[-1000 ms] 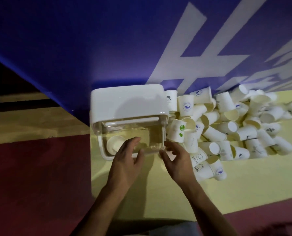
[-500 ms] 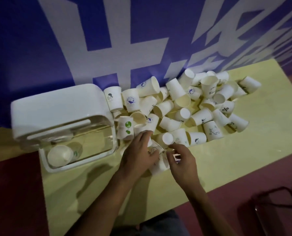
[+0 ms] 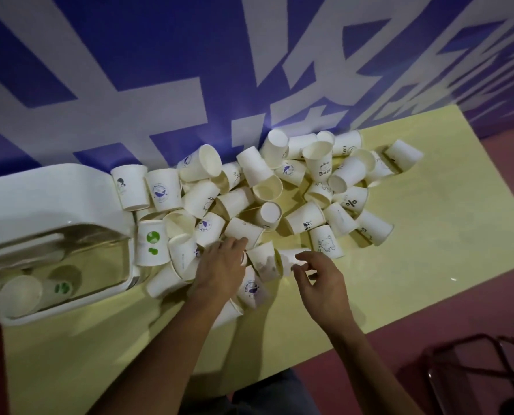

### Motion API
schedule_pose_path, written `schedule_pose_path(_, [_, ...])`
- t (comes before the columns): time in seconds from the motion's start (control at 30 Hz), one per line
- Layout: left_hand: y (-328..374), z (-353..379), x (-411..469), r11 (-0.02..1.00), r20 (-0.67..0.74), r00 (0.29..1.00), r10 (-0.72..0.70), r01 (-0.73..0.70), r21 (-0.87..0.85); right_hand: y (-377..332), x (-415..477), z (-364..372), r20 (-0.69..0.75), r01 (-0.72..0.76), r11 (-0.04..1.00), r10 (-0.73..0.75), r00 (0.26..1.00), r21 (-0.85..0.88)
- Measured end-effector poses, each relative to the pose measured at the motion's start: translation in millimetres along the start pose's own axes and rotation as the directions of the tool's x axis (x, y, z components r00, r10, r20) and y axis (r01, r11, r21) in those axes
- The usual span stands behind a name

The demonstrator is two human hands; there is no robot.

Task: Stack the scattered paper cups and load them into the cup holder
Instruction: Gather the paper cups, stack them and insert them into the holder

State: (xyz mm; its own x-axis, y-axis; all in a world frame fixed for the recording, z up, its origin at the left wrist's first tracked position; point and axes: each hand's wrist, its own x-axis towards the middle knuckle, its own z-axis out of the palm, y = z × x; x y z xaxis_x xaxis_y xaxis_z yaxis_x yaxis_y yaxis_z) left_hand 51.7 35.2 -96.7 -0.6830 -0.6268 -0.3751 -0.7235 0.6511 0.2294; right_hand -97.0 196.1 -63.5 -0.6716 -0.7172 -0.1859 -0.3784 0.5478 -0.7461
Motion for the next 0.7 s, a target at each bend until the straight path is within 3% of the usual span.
schedule_pose_path(0.13, [-2, -27, -13, 0.965, -0.122, 0.987, -0.107, 0.073, -0.253, 8, 24, -19, -0.020, -0.021, 1.000, 0.021, 1.000, 0.012])
schedule_pose_path(0.23, [0, -55, -29, 0.828, -0.192, 0.928, -0.318, 0.174, -0.532, 10, 46, -31, -0.040, -0.027, 0.998, 0.029, 0.999, 0.050])
schedule_pose_path(0.3, [-2, -63, -35, 0.638, -0.119, 0.869, -0.481, 0.253, -0.727, 13, 61, -36, -0.062, -0.067, 0.995, 0.072, 0.995, 0.072])
schedule_pose_path(0.37, [-3, -64, -33, 0.386, 0.010, 0.816, -0.578, 0.284, -0.878, 19, 77, -39, -0.084, -0.109, 0.993, 0.113, 0.990, 0.053])
schedule_pose_path(0.4, [-1, -64, -29, 0.236, 0.089, 0.786, -0.611, 0.288, -0.928, 22, 83, -40, -0.088, -0.122, 0.992, 0.125, 0.988, 0.034])
schedule_pose_path(0.47, [5, -62, -21, -0.180, 0.271, 0.734, -0.623, 0.202, -0.963, 27, 91, -42, -0.093, -0.150, 0.989, 0.148, 0.985, -0.011])
schedule_pose_path(0.5, [9, -62, -17, -0.367, 0.337, 0.742, -0.580, 0.131, -0.921, 27, 90, -43, -0.086, -0.186, 0.982, 0.183, 0.979, -0.034])
schedule_pose_path(0.53, [15, -65, -15, -0.492, 0.363, 0.764, -0.533, 0.069, -0.868, 30, 89, -43, -0.077, -0.238, 0.970, 0.234, 0.969, -0.048])
schedule_pose_path(0.6, [23, -65, -11, -0.603, 0.365, 0.806, -0.467, 0.012, -0.797, 37, 81, -41, -0.042, -0.368, 0.924, 0.366, 0.930, -0.106])
schedule_pose_path(0.7, [32, -64, -8, -0.628, 0.343, 0.847, -0.405, 0.015, -0.778, 46, 69, -34, 0.064, -0.487, 0.846, 0.510, 0.858, -0.219])
